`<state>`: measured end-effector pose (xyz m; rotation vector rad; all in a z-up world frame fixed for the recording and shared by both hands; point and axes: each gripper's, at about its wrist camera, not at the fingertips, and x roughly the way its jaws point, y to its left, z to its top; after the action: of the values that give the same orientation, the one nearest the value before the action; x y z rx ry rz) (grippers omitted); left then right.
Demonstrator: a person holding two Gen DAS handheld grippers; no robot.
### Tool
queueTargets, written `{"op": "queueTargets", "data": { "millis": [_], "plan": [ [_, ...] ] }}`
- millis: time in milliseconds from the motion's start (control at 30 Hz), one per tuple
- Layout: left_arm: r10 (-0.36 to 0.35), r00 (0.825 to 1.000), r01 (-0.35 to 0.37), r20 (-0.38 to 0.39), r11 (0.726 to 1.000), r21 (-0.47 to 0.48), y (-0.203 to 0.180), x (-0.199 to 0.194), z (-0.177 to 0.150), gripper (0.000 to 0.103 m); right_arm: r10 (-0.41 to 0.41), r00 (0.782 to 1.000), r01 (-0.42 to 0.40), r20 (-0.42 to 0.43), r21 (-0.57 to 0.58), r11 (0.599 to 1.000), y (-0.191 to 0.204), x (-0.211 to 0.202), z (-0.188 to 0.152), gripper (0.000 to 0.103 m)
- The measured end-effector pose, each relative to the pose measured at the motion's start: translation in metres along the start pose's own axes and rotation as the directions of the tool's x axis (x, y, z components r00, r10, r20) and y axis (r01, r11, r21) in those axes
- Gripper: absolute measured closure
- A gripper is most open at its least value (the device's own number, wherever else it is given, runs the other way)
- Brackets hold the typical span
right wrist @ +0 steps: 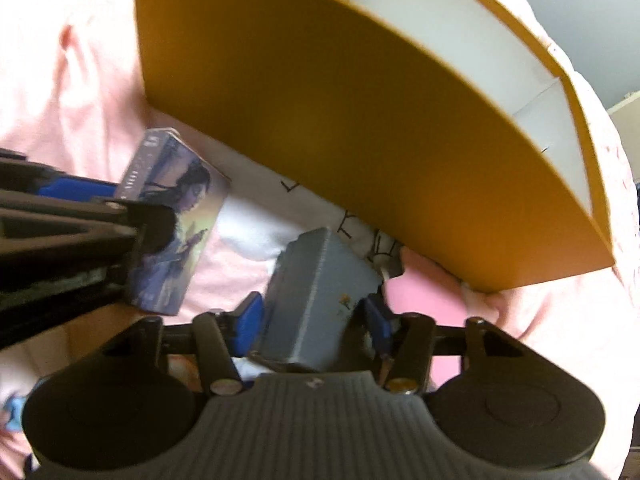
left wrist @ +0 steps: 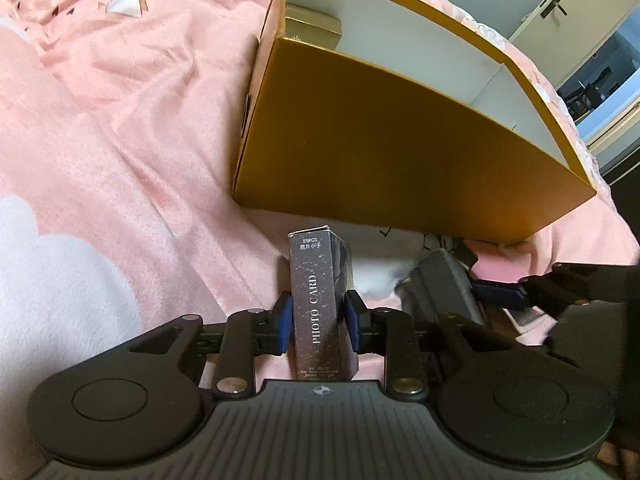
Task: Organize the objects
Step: 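Grasp the black XIJIANG NAN box with the right tool while the left holds the photo card box, then carry the photo card box and black box over the orange box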
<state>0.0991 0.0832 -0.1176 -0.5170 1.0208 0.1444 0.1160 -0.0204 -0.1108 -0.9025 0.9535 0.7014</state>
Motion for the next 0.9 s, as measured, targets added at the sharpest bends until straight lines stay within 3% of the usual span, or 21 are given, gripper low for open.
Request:
{"op": "queueTargets", "data": {
  "millis": [233,333,433,667,900],
  "plan": [
    [0.021,1.0,-0.021,-0.002,0.999,0.035,-0.003,0.0,-0.002,0.07,0.086,0.994,-0.092,0.066,0.087,0.992,-0.021,-0.031,-0.004,0.061],
    [0.012,1.0,-0.012,-0.002,1.0,0.023,0.0,0.0,-0.001,0.071,0.164,0.979,-0.181,0.125,0.137,0.974,-0.065,-0.037,0.007,0.062],
    [0.002,1.0,-0.002,0.006,1.0,0.019,0.001,-0.002,-0.001,0.073,0.205,0.962,-0.235,0.178,0.167,0.958,-0.069,-0.051,0.008,0.062],
    [-0.047,0.997,0.043,0.058,0.997,0.06,-0.005,-0.028,0.001,0.078,0.272,0.926,-0.333,0.262,0.223,0.916,-0.092,-0.091,-0.013,0.062],
    [-0.16,0.98,0.147,0.117,0.983,0.111,-0.021,-0.078,0.006,0.078,0.272,0.899,-0.366,0.343,0.248,0.897,-0.116,-0.115,-0.024,0.062]
  ]
}}
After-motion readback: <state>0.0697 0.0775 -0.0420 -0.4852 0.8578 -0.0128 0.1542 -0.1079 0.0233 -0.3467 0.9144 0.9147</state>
